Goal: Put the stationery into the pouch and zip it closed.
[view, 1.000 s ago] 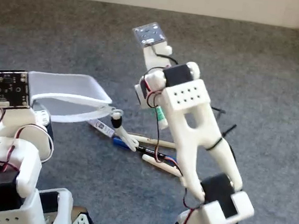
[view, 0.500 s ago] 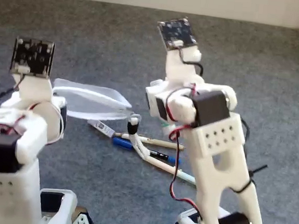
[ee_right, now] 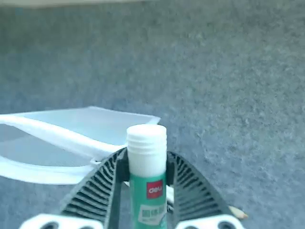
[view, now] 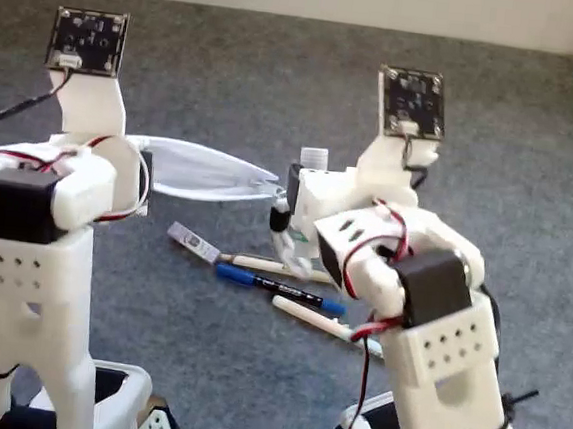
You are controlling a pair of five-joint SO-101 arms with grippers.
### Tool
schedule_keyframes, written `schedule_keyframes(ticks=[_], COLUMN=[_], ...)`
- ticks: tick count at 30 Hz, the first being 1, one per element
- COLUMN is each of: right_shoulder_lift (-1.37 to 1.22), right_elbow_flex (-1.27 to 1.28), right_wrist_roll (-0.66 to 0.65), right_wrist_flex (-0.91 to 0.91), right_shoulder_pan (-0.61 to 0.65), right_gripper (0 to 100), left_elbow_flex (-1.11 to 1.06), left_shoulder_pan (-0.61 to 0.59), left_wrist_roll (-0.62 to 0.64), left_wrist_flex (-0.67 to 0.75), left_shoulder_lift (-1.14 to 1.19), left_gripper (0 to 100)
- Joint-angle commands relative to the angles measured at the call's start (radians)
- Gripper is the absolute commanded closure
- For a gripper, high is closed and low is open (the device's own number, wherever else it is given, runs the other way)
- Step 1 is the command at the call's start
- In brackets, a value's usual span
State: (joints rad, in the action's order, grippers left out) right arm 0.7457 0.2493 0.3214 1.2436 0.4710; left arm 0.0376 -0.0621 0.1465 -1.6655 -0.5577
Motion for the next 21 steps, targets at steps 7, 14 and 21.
schedule_keyframes(ticks=[7,14,21], right_shoulder_lift=[0.269,0.302,0.298], right_elbow_flex=[0.191,0.216,0.277], right_wrist_roll=[0.017,0.015,-0.008], right_wrist_flex=[-0.355,-0.509,-0.779], right_shoulder_pan=[0.053,0.197,0.260], right_gripper=[99.5,99.5,99.5], left_elbow_flex=[0.059,0.054,0.058], left_shoulder_pan=[0.019,0.019,0.022], left_wrist_roll=[0.040,0.055,0.055], left_wrist_flex=[0.005,0.005,0.005], left_shoulder_lift=[0.013,0.013,0.013], left_gripper=[99,99,99])
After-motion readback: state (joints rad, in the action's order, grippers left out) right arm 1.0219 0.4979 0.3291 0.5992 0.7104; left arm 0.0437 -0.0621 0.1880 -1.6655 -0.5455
